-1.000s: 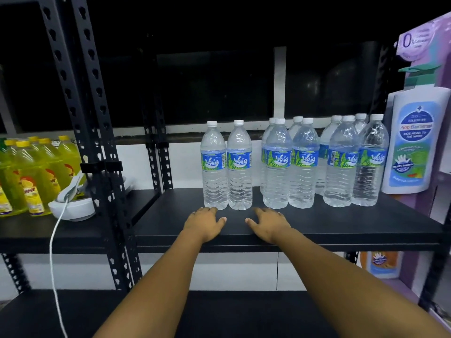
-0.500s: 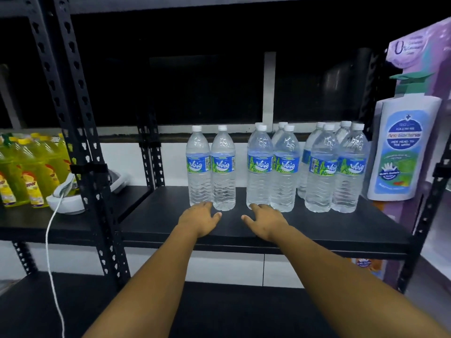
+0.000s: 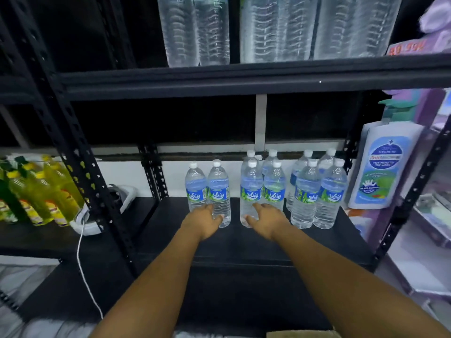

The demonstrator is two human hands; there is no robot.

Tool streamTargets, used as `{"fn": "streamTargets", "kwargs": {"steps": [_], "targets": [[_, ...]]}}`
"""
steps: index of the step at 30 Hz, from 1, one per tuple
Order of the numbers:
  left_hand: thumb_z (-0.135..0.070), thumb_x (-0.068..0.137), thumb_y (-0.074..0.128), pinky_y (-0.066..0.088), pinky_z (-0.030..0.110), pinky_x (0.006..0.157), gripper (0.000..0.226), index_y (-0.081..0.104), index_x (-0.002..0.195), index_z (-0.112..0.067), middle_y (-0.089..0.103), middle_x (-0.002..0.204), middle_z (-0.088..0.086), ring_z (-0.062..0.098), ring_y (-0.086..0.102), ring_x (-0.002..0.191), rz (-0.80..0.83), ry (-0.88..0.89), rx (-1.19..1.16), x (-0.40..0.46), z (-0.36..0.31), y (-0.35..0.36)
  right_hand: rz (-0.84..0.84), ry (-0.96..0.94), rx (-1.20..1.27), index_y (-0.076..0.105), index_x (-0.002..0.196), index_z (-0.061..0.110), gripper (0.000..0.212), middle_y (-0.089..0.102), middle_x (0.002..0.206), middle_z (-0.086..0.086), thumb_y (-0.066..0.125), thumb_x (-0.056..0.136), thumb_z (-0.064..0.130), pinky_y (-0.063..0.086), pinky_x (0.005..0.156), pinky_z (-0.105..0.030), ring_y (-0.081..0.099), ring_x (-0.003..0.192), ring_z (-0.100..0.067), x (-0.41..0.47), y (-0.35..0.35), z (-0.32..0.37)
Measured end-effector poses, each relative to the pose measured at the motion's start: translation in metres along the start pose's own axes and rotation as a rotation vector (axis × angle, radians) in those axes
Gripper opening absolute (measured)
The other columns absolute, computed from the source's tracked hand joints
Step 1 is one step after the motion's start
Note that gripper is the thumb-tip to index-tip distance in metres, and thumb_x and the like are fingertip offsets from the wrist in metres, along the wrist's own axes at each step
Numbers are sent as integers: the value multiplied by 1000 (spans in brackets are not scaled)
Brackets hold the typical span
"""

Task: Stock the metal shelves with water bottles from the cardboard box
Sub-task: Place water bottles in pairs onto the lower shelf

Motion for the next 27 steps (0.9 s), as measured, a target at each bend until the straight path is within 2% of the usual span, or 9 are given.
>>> {"fn": "streamTargets", "kwargs": {"steps": [6,9,14,18,20,23,27], "targets": [[-48,98,41,32,41,113,61,32,150,-17,35,154,7,27,35,140,46,-1,-4,-26,-25,-34,22,25,-13,24,151,19,66,30,154,-11,35,97,56,24,116,-42,27,142,-28,-32,-41,2],[-49,99,39,29,41,115,63,27,152,-16,30,157,8,27,31,143,60,28,13,-39,-37,-44,17,39,-27,24,151,18,66,29,155,-11,34,97,55,24,115,-43,27,142,-29,-51,-56,2],[-47,100,37,30,42,114,62,28,151,-13,32,155,11,28,33,141,53,93,32,-66,-64,-54,-12,87,-2,23,151,17,67,31,153,-13,35,97,54,26,114,-45,29,141,-31,-87,-73,-6],[-49,100,38,30,43,114,60,34,149,-15,34,155,10,28,34,140,46,133,33,-88,-83,-53,-29,125,-4,27,150,19,67,40,147,-13,34,96,58,32,110,-47,37,134,-32,-116,-81,-22],[-49,100,38,31,43,113,59,36,147,-15,36,153,11,28,35,139,43,150,44,-95,-94,-52,-41,145,-3,27,150,19,66,36,150,-13,34,96,57,29,112,-47,34,137,-32,-129,-87,-32],[-49,101,36,28,41,115,63,28,152,-14,31,156,11,28,30,143,46,185,100,-102,-114,-47,-54,160,-12,28,149,18,65,34,152,-12,34,97,57,28,113,-46,32,139,-31,-145,-94,-50],[-46,100,37,33,42,112,61,30,151,-13,36,153,11,29,35,139,45,218,115,-105,-148,-34,-48,188,-5,25,150,19,66,32,153,-11,34,97,57,24,115,-45,30,140,-30,-159,-99,-87]]}}
Point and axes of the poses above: each hand's wrist, its own x-axis towards the middle knuckle, its own y-axis out of the palm, z = x × y, the point moved 10 cm from there along x, towards the middle knuckle
